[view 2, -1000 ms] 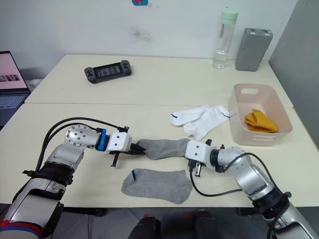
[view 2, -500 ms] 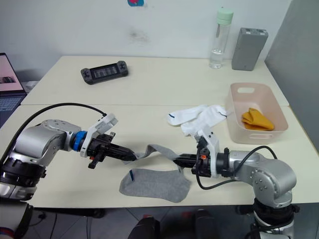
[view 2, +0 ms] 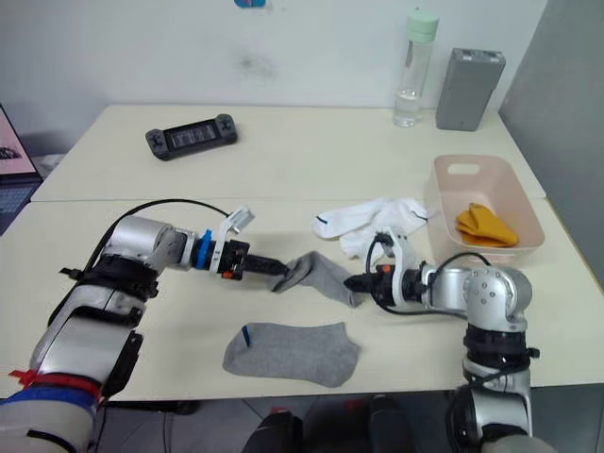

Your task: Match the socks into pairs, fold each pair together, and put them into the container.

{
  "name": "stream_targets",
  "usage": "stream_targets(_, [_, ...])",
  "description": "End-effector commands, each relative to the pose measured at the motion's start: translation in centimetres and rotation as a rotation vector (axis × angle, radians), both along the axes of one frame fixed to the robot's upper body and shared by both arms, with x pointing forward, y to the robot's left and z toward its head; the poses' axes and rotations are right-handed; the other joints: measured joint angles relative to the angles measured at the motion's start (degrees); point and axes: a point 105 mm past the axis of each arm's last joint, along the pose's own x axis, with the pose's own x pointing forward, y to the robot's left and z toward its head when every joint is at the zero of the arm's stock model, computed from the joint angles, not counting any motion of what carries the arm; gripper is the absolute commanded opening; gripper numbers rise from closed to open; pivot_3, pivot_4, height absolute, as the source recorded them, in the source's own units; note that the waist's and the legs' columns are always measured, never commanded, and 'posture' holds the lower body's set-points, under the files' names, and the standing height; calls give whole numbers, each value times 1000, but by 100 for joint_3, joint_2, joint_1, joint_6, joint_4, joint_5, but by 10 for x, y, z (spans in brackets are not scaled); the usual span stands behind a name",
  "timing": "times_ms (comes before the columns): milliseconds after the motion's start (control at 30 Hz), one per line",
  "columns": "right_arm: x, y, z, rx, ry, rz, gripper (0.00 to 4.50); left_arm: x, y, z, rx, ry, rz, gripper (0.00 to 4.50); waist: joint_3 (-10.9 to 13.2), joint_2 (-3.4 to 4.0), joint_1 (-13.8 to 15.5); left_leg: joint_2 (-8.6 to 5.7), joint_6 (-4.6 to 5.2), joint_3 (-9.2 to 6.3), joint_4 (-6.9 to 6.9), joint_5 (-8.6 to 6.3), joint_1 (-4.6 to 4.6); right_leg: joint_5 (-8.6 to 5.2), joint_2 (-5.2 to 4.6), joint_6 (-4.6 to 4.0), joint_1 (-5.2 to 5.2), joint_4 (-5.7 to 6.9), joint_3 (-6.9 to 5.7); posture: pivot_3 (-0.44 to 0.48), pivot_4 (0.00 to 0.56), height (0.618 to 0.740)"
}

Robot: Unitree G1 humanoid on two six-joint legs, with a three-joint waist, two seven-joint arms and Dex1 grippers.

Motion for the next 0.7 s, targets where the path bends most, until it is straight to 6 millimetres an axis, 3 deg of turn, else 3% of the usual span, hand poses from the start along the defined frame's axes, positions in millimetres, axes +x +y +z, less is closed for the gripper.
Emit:
stream_targets(33, [13,-8,11,-32,-69,-54,570,15,7,9,31,-90,39,0,0,0,0,0,0,0,0,0,-1,0,0,0,-2,-1,0,0,150,740])
stream_targets(200, [22,-14,25,-93,-217,-74,2159,32,10,22,48,-252,62,0,0,0,-2,-1,-1,1,4,1,-50,1,-2,0,-51,9,0,0,150,740])
stream_targets(233, [23,-15,30,-96,-249,-79,2562,34,10,29,34,-305,60,489,0,0,-3,-2,-1,3,5,1,-52,2,-3,0,-55,10,1,0,150,740])
stream_targets(400, [16,-21,53,-127,-451,-87,4344,26,19,54,4,-493,-5,1976,0,0,-4,-1,-2,2,1,1,-57,2,-6,0,-57,4,0,0,150,740])
stream_targets(533, [6,-22,52,-166,-526,-88,4500,29,35,64,25,-578,69,3180,0,0,1,0,-1,0,1,1,-57,2,-6,0,-56,3,-1,0,150,740])
stream_targets(667, [2,-23,42,-233,-601,-128,4500,33,45,58,149,-777,71,4378,-1,-1,26,0,-2,-1,6,1,-52,4,-8,5,-50,5,-1,0,150,740])
stream_targets(700, [2,-23,39,-256,-620,-129,4500,31,45,54,155,-781,58,4378,-1,-1,27,0,-2,0,7,1,-52,5,-8,6,-50,5,0,0,150,740])
